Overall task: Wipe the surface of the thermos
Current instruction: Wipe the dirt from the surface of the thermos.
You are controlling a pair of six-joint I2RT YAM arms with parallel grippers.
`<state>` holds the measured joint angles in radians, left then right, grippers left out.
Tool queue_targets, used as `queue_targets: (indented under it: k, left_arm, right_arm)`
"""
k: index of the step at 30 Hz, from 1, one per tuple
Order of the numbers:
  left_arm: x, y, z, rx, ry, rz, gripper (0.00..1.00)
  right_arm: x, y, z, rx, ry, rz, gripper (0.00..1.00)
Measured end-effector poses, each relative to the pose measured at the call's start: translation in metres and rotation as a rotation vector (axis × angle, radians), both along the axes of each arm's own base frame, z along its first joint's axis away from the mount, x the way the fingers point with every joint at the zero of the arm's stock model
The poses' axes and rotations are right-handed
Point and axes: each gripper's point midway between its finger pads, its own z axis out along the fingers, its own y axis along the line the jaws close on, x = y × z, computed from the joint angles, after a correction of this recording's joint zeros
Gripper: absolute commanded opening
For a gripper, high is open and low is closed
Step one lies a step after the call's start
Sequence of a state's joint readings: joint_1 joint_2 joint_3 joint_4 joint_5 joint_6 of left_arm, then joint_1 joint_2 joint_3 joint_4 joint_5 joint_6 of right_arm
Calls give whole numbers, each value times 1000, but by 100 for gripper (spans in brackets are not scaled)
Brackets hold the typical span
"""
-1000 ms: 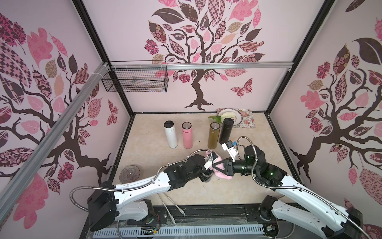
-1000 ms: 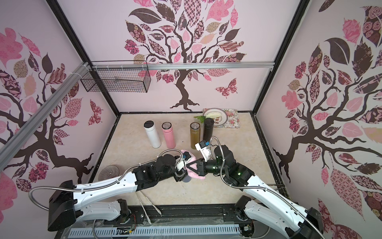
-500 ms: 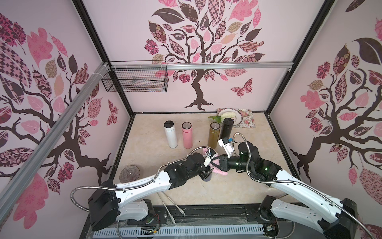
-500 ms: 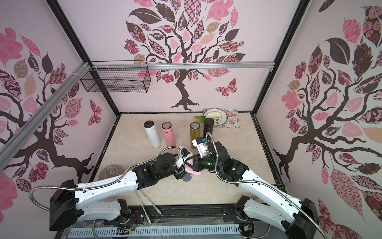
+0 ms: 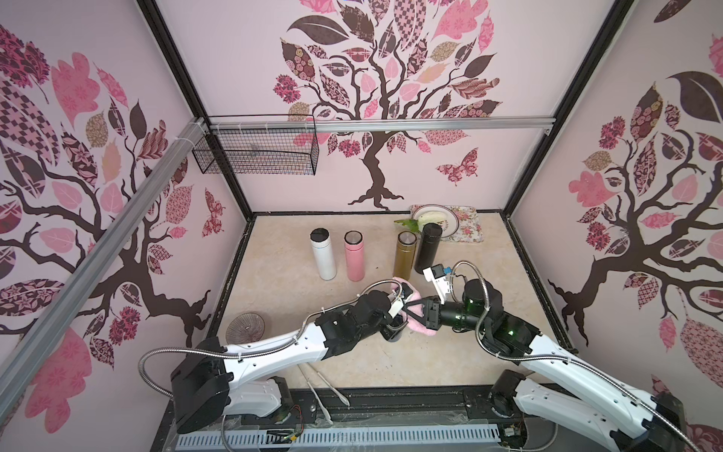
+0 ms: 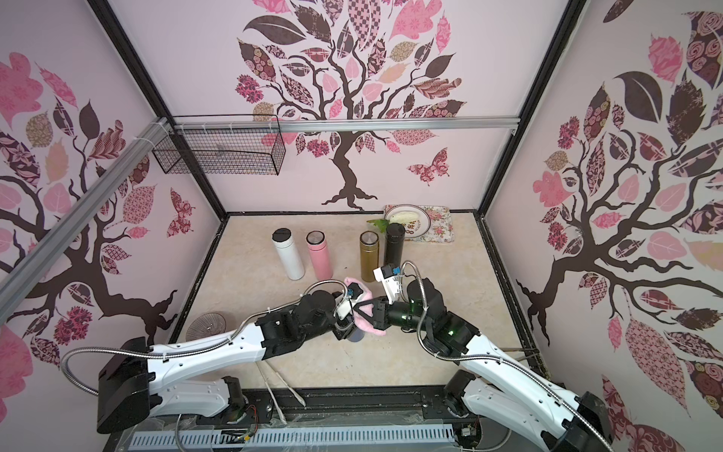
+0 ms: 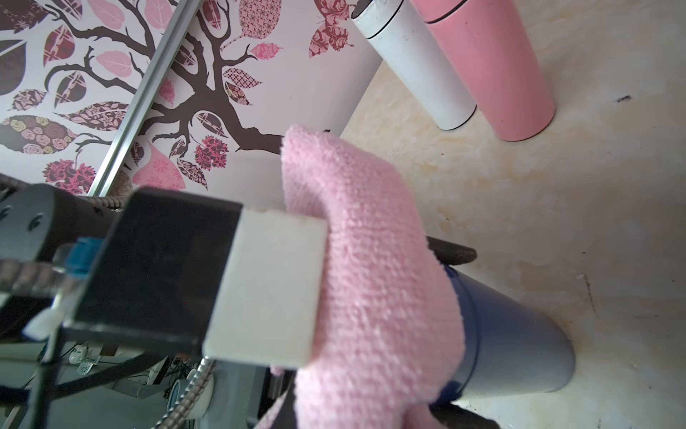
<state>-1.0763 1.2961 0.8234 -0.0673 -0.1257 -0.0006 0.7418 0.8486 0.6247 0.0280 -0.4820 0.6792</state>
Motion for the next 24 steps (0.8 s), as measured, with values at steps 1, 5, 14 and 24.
queue_targets:
  k: [1, 5, 14, 24]
  left_arm:
    - [0, -1, 0, -2, 0, -2, 0]
    - [2, -1, 0, -12, 12, 8, 0]
    - [22, 12, 0, -59, 58, 139, 0]
    - [1, 0, 1, -26, 21, 25, 0]
  right_arm:
    - [0, 0, 0, 0, 3, -1, 0]
    - [12, 2, -4, -39, 10, -36, 0]
    - [51, 13, -5, -166, -46, -165, 0]
    - [111, -74, -50, -352, -32, -574, 0]
